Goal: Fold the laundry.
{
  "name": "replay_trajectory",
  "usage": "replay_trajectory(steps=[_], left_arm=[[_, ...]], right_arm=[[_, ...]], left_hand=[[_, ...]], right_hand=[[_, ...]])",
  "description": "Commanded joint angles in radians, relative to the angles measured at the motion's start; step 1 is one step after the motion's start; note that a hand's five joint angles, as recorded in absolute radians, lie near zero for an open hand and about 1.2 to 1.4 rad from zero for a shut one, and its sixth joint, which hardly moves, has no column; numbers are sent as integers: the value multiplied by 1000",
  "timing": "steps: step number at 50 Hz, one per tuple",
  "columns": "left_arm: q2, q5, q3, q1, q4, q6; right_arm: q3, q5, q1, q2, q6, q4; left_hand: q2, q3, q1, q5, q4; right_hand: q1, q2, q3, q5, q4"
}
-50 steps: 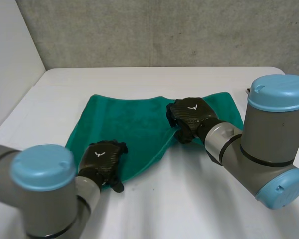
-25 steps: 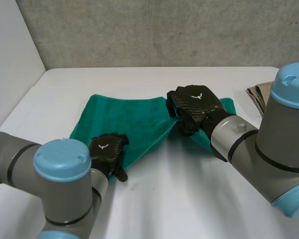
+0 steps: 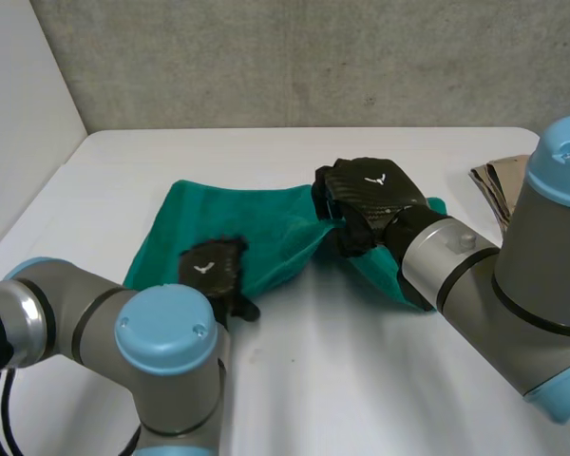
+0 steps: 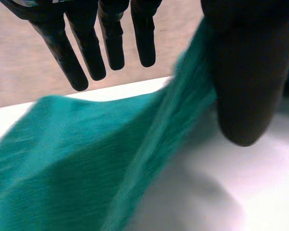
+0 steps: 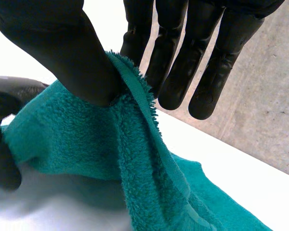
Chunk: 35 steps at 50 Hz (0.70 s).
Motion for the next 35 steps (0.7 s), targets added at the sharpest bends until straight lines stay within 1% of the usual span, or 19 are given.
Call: replay_trajectory(steps=[1,4,5,12,15,16,17,19,20,21,22,25,26,27,29,30,31,34,35], left_arm=[[40,-58,-67,124,-8,140],[70,-57,-111,173,2,195],[83,-52,-136,205,5,221],[128,5,-201,291,8,271],[148,52,-228,342,8,280],[158,86,-242,366,8,283],[165,106,-248,377,8,285],[175,149,-260,394,6,292],[182,191,-271,402,6,303],[182,192,-271,402,6,303],[194,236,-283,402,5,326],[226,269,-294,400,3,369],[238,270,-297,402,3,378],[249,270,-299,402,5,387],[275,270,-306,405,5,407],[283,270,-309,408,5,412],[287,270,-311,411,3,415],[306,272,-319,426,5,421],[309,272,-320,431,5,421]], right_arm=[[22,0,-3,-2,-9,-13],[27,3,-3,-4,-10,-19],[27,0,-3,-5,-10,-20],[28,0,-5,-13,-12,-25],[30,0,-3,-11,-12,-25],[34,0,-3,-11,-12,-25],[37,-1,-2,-11,-13,-25],[42,-3,0,-11,-15,-26],[45,-6,4,-8,-15,-26],[47,-7,7,-5,-16,-25],[50,-9,10,-4,-21,-25],[63,-36,12,-1,-80,-2],[66,-50,12,1,-111,12],[74,-87,12,7,-195,76],[73,-119,10,21,-307,174],[70,-127,10,31,-368,228],[65,-130,4,59,-475,319],[53,-126,-5,73,-580,382],[39,-103,-5,71,-590,366]], left_hand=[[49,47,32,62,57],[49,47,32,62,57],[49,47,32,62,57],[86,85,70,100,94],[403,401,387,416,411],[802,800,786,815,810],[997,996,981,1011,1005],[999,998,983,1013,1007],[999,998,983,1013,1007],[999,998,983,1013,1007],[999,998,983,1013,1007],[999,998,983,1013,1007],[999,998,983,1013,1007],[999,998,983,1013,1007],[999,998,983,1013,1007],[999,998,983,1013,1007],[999,998,983,1013,1007],[999,998,983,1013,1007],[999,998,983,1013,1007]], right_hand=[[406,220,214,229,208],[406,220,214,229,208],[406,220,214,229,208],[406,220,214,229,208],[406,220,214,229,208],[406,220,214,229,208],[406,220,214,229,208],[406,220,214,229,208],[406,220,214,229,208],[406,220,214,229,208],[406,220,214,229,208],[406,220,214,229,208],[406,220,214,229,208],[406,220,214,229,208],[401,215,209,224,203],[256,70,64,79,58],[-10,-196,-202,-187,-208],[-422,-608,-614,-599,-620],[-816,-1002,-1008,-993,-1014]])
